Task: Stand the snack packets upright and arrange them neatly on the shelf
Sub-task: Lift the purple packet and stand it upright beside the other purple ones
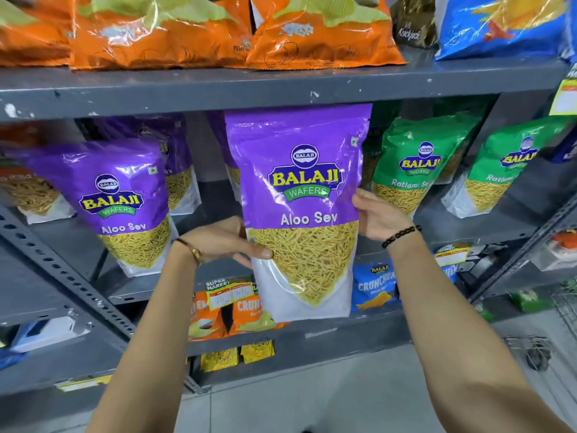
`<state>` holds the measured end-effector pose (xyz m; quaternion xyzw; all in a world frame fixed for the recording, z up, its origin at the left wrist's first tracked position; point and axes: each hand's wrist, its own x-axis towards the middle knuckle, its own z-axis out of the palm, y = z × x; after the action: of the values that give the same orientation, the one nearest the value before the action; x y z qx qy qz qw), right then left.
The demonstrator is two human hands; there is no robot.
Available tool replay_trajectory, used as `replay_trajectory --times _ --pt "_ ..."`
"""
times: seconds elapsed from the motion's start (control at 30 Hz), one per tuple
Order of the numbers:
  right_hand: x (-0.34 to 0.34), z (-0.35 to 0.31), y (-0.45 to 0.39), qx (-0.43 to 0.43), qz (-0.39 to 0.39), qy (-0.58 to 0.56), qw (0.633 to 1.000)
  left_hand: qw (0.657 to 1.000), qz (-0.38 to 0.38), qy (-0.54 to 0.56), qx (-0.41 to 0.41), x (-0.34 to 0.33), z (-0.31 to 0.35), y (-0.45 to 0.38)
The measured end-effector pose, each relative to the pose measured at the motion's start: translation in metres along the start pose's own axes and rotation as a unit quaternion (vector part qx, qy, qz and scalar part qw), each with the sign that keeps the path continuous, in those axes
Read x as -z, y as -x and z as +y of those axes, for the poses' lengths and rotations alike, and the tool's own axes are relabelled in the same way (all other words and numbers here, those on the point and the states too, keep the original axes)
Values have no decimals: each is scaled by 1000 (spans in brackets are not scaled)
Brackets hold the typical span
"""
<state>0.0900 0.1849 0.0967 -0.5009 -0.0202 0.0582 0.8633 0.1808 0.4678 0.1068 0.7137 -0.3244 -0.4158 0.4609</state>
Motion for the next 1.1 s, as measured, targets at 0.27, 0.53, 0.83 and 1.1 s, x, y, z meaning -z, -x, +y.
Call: replay_trajectory --times 0.27,0.53,0.83,1.1 --pt "5 13 -27 -6 28 51 998 997 71 -6 28 22 -22 -18" --pt "-2 33 -91 66 127 128 981 947 319 -48 1 54 -52 -58" --pt "31 78 -101 -25 170 148 974 921 377 -71 60 30 -95 -67" --pt "32 119 -113 -127 146 364 911 898 376 -145 177 7 -118 -87"
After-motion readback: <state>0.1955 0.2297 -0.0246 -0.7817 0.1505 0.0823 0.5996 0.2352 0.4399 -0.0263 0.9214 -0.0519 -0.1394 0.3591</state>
